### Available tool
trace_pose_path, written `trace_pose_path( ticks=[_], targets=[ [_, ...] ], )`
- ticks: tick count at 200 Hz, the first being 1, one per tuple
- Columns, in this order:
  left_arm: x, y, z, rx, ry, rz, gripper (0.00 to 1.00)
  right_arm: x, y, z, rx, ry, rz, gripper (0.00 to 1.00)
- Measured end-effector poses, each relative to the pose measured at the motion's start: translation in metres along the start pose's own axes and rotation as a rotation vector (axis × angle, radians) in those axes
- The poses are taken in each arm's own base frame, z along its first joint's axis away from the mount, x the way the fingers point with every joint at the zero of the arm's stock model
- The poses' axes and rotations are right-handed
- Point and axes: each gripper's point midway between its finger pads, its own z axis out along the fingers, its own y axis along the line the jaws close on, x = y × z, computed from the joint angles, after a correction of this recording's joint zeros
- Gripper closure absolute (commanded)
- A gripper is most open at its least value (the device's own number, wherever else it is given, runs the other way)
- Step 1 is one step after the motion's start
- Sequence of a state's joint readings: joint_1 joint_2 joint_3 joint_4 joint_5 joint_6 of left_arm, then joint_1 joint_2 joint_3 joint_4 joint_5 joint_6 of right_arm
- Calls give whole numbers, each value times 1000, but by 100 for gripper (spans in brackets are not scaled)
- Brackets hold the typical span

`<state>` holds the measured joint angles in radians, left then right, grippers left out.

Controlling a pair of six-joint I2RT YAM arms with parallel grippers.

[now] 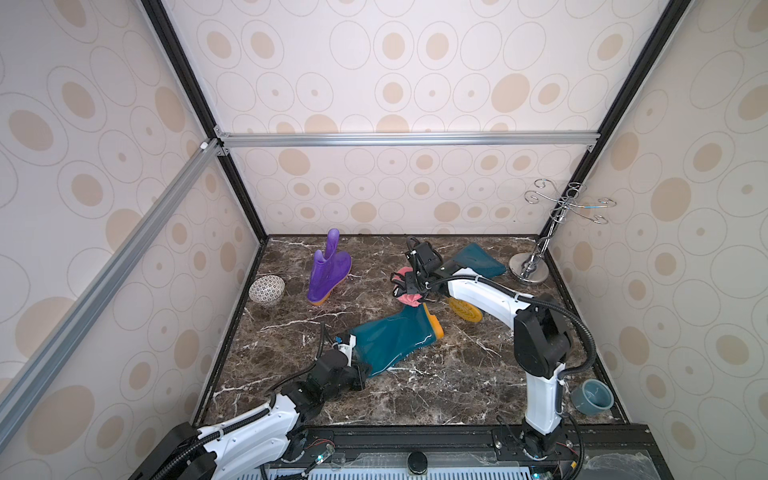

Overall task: Wipe the rubber boots with a cloth
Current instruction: Wipe the dirt off the rubber boot.

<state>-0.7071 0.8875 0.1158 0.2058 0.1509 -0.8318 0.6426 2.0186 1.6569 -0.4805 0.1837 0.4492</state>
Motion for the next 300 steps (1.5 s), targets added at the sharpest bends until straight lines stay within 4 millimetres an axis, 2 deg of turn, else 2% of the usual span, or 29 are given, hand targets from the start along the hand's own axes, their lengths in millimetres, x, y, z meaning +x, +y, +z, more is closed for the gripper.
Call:
trace_pose_path(
  ticks=[29,45,63,85,124,139,150,180,213,246,273,286,300],
  targets=[
    [0,0,0,0,-1,0,100,-1,3,3,-11,3,-1,100],
    [0,0,0,-3,-3,0,100,7,1,0,-35,-3,8,100],
    [-1,1,0,-6,-7,2,100,19,-4,-13,-50,-9,27,100],
    [-1,2,1,-13,-6,4,100,50,-12,-30,-47,4,35,100],
    [0,4,2,-22,-2,15,100,128,-19,-52,-45,75,4,100],
    [-1,4,2,-24,-1,20,100,144,-18,-60,-63,83,3,100],
    [-1,4,2,-27,1,24,100,148,-18,-64,-74,86,5,100],
    [-2,4,3,-34,4,33,100,135,-8,-58,-71,101,-16,100],
    [-4,4,2,-43,3,37,100,77,17,-33,-88,71,-22,100],
    [-14,0,-2,-58,-14,50,100,44,0,-16,-69,64,45,100],
    [-30,-10,-6,-68,-42,75,100,29,-1,-27,-84,49,44,100],
    [-37,-14,-8,-80,-49,93,100,24,2,-43,-99,27,36,100],
    [-46,-19,-12,-91,-58,114,100,17,3,-70,-128,-16,37,100]
  ],
)
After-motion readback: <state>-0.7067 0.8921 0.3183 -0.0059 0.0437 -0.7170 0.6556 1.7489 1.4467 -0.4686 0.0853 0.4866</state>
